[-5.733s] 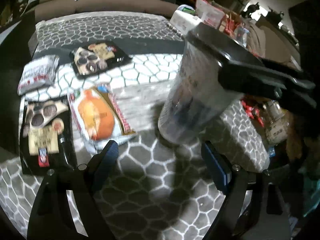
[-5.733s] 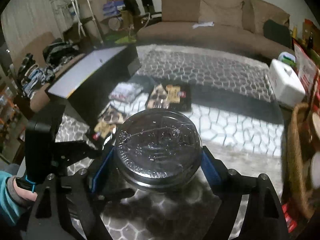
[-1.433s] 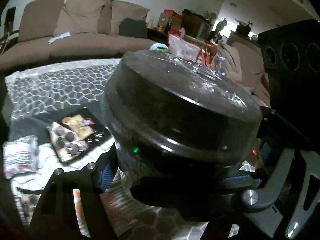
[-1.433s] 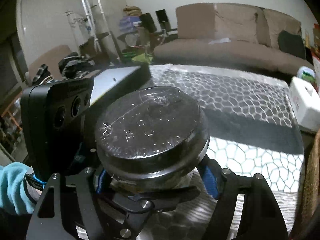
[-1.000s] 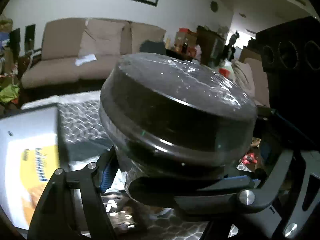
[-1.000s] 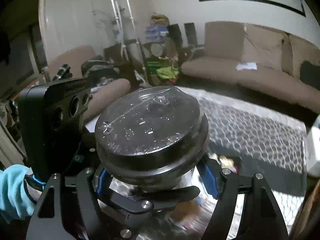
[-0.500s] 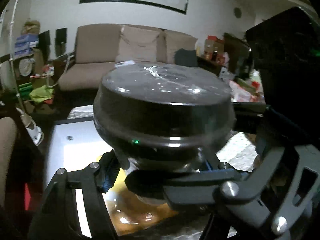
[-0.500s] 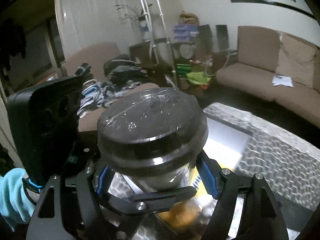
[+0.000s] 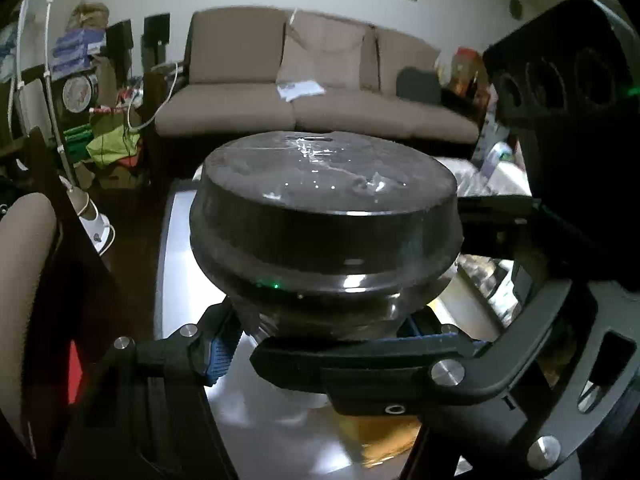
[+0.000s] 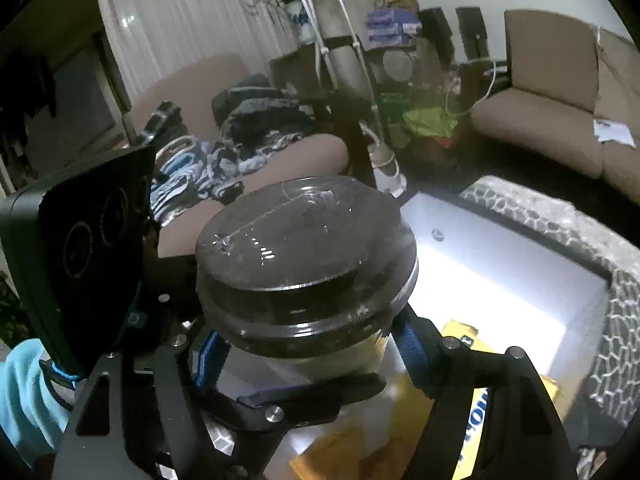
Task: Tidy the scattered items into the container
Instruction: 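Carry the jar with the left tool toward the box while the right tool holds it, then lower the jar into the box beside the Le-mond pack with both tools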
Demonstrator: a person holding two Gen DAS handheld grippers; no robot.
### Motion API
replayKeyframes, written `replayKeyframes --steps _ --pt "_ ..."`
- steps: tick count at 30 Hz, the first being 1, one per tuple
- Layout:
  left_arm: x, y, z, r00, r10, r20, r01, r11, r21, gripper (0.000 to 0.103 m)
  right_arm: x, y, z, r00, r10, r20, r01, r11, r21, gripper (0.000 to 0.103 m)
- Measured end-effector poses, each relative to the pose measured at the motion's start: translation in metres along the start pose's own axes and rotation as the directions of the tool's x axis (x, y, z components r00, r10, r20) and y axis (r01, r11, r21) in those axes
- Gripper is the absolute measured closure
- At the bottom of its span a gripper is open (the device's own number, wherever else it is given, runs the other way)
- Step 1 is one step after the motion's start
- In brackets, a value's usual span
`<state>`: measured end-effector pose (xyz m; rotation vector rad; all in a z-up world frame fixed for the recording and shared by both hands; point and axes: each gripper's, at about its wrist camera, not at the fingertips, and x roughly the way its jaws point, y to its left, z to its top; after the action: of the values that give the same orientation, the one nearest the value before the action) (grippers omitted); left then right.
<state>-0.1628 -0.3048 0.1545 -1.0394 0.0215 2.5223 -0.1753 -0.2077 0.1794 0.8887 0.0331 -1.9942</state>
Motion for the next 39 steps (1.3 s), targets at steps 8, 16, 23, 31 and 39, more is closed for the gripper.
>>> replayKeyframes --steps 8,16,23,31,39 --pt "0.04 0.014 0.012 0.995 0.046 -0.09 -0.042 0.998 0.044 0.037 0.029 -0.032 0.013 1.0 -0.011 -0.024 0.011 1.0 0.004 0.028" --pt "0.089 0.024 0.043 0.984 0.076 -0.162 -0.064 0.995 0.078 0.037 0.048 -0.071 0.038 0.995 -0.091 -0.05 0.09 0.996 -0.024 0.028" --pt "0.118 0.026 0.025 0.953 0.108 -0.282 -0.085 0.992 0.09 0.037 0.075 -0.09 0.02 0.992 -0.065 -0.104 0.069 0.997 0.03 0.029" --pt "0.118 0.018 0.015 0.927 0.122 -0.354 -0.096 0.991 0.09 0.038 0.082 -0.094 0.007 0.988 -0.067 -0.139 0.076 0.995 0.06 0.029" --pt "0.112 0.014 0.004 0.899 0.17 -0.403 -0.13 0.983 0.126 0.037 0.085 -0.081 -0.002 0.984 -0.058 -0.166 0.069 0.996 0.062 0.029"
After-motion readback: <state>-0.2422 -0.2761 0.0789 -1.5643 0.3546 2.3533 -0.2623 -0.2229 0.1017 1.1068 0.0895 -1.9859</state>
